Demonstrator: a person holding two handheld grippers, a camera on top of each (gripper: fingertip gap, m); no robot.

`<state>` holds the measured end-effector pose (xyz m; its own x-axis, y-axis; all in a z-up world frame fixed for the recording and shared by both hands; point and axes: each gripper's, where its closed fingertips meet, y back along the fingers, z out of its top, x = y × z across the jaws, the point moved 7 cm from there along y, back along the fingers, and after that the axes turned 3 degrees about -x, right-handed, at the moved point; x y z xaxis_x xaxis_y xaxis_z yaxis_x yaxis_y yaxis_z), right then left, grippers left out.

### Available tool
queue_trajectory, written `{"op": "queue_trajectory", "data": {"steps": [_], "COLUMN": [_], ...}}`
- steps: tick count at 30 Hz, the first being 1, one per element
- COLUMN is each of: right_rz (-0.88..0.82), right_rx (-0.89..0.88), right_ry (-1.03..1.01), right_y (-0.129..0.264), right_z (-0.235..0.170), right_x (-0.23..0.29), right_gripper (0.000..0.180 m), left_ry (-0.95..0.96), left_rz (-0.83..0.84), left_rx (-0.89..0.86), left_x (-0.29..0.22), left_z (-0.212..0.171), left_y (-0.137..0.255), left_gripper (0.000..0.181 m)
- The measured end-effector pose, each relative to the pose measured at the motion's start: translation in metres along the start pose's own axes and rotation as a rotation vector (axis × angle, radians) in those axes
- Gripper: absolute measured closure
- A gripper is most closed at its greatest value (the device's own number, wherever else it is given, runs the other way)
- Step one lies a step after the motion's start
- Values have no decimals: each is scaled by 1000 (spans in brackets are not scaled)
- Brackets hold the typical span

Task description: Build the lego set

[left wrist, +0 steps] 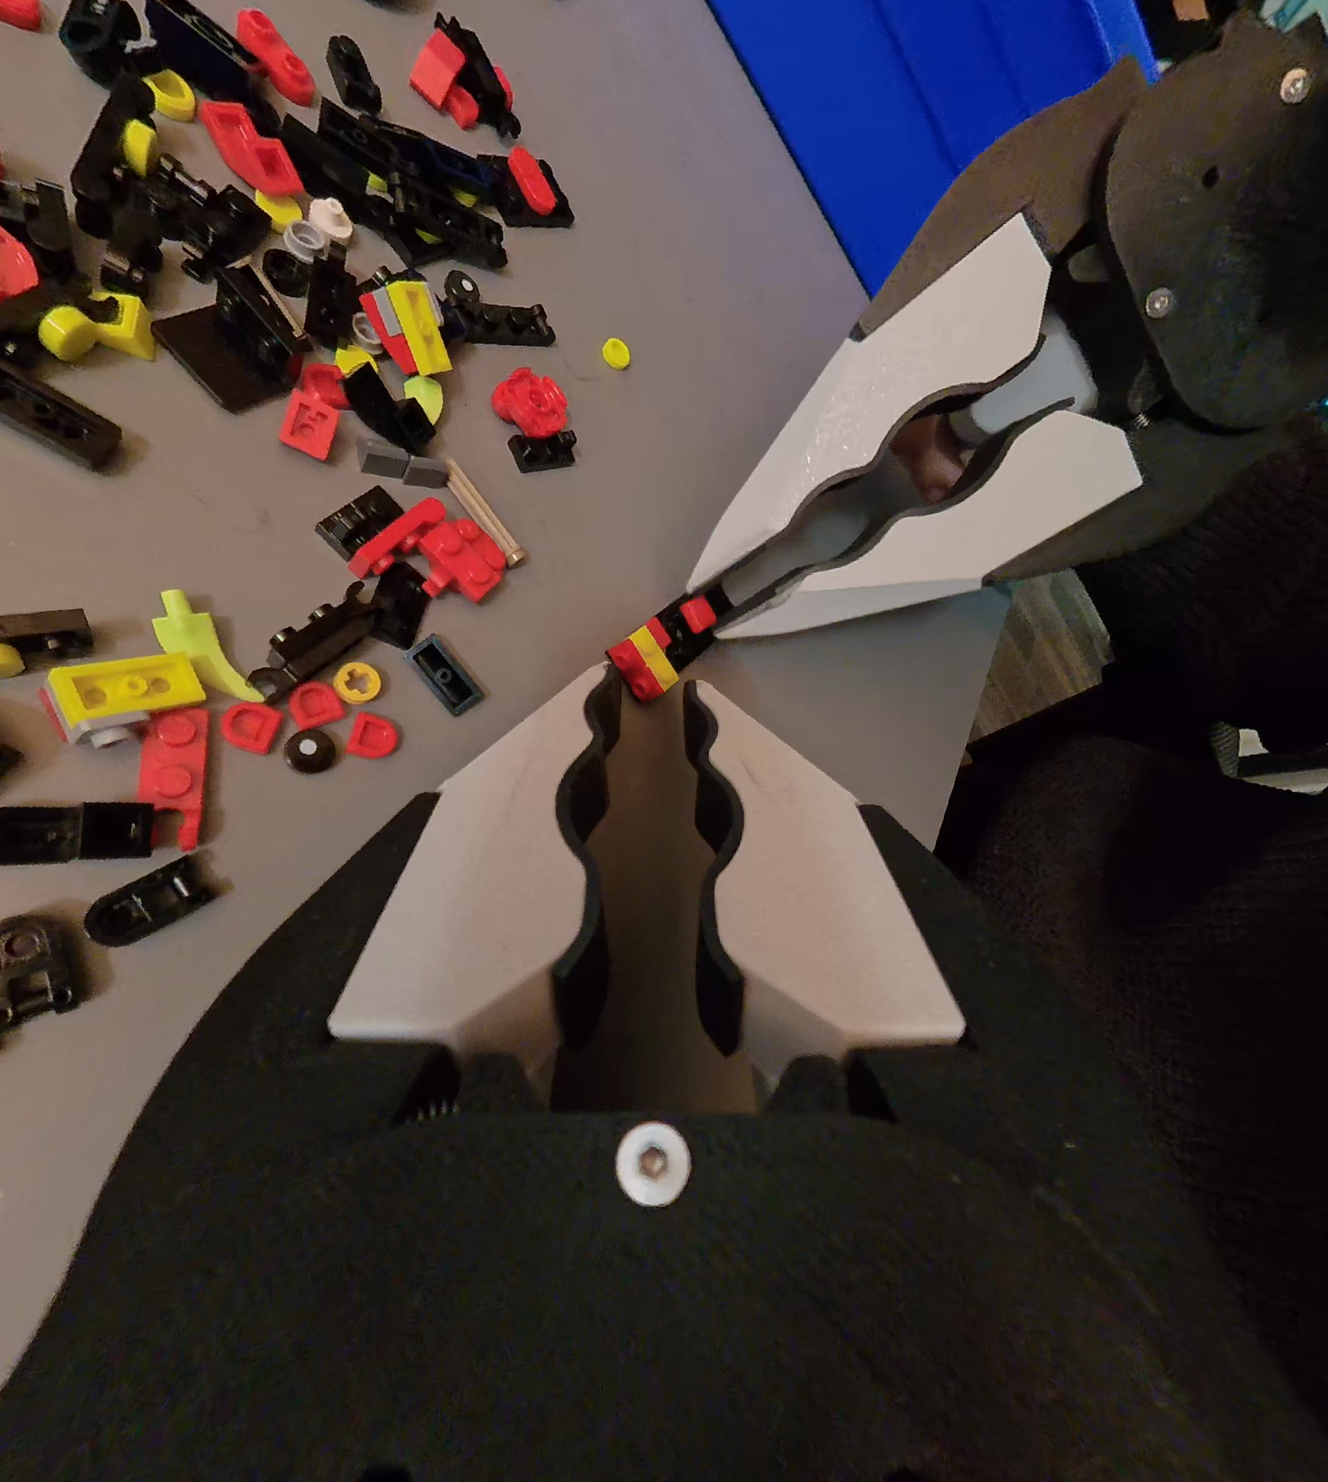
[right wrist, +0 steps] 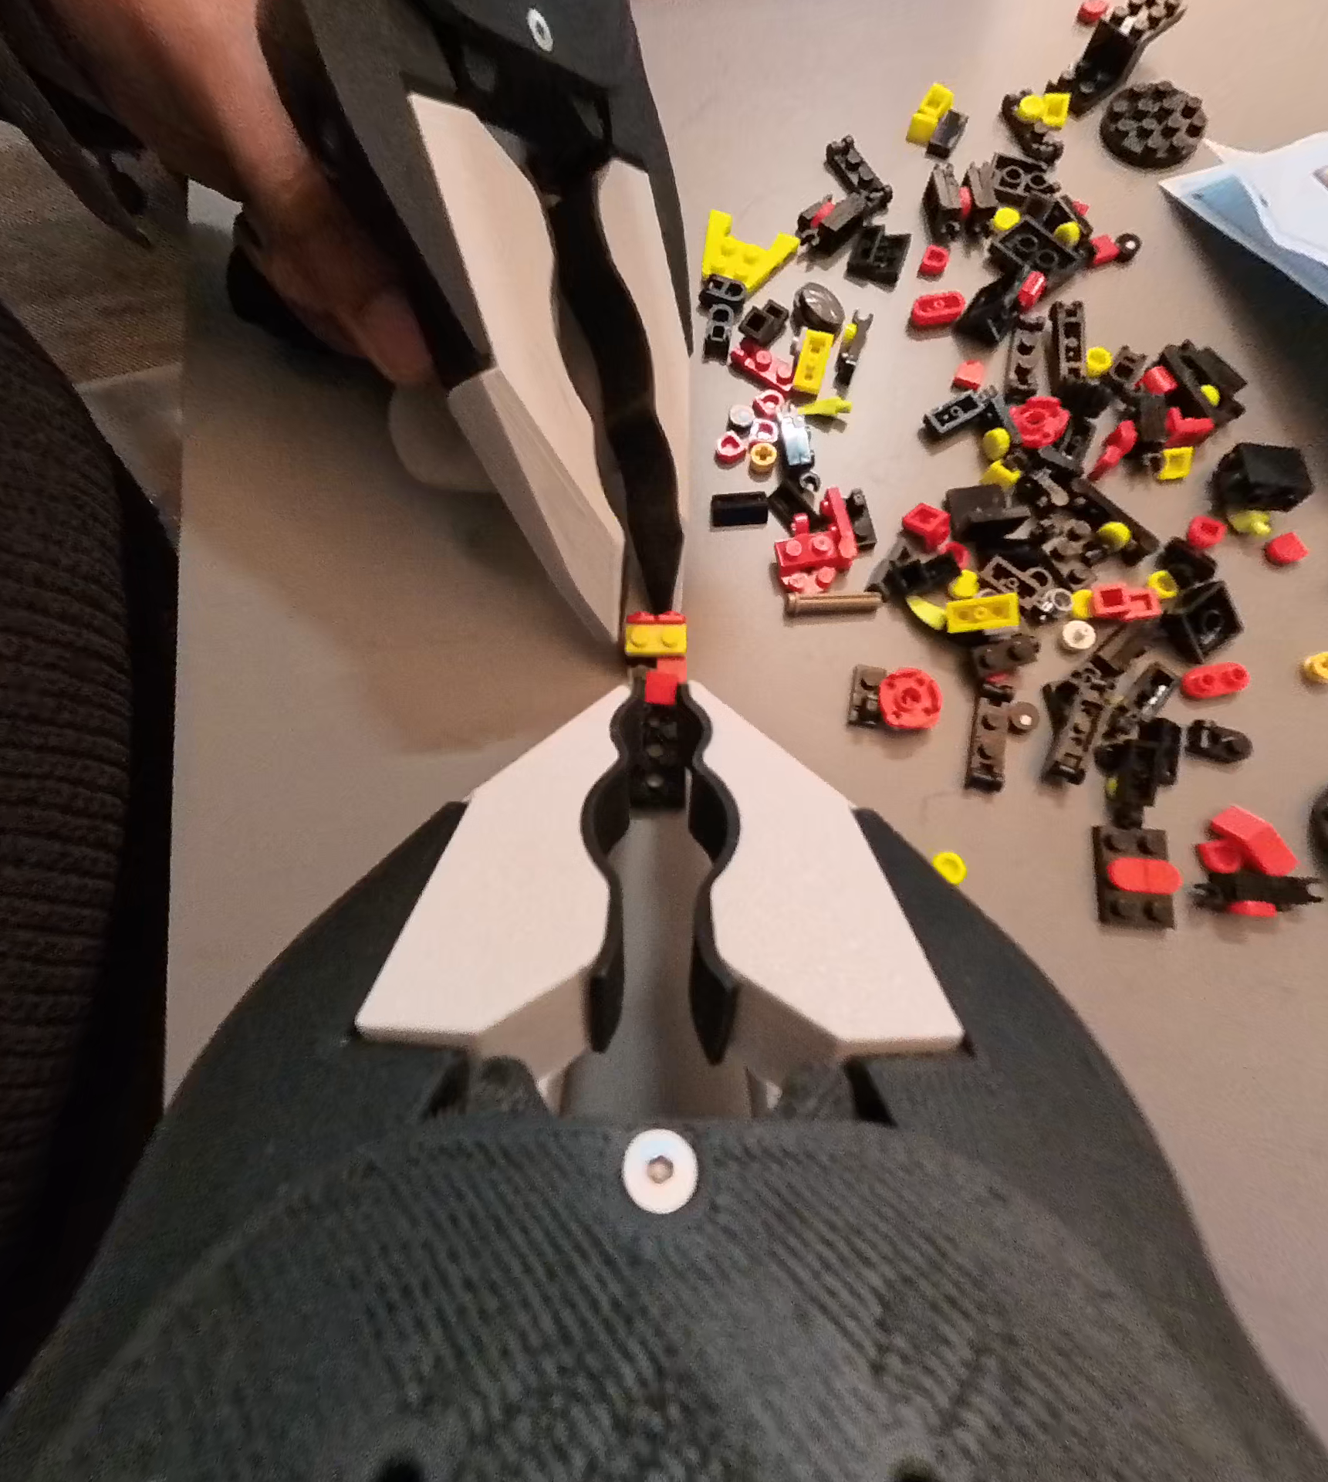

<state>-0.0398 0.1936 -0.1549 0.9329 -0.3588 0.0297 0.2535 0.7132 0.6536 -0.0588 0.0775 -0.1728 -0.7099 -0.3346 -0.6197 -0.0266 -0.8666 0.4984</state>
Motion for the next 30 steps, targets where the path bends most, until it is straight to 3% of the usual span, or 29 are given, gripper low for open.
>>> {"op": "queue_trajectory", "data": {"steps": [30], "right_rz": [-45], "right_rx": [52], "right_ry": [125], "right_y": [-12], "right_z": [2], "right_x": [10], "right_gripper": [174], "left_ry": [8], "left_rz": [-8], "left_rx": [2], "left_x": [0], "left_z": [0], "left_y": [-1], "left_gripper": [169]}}
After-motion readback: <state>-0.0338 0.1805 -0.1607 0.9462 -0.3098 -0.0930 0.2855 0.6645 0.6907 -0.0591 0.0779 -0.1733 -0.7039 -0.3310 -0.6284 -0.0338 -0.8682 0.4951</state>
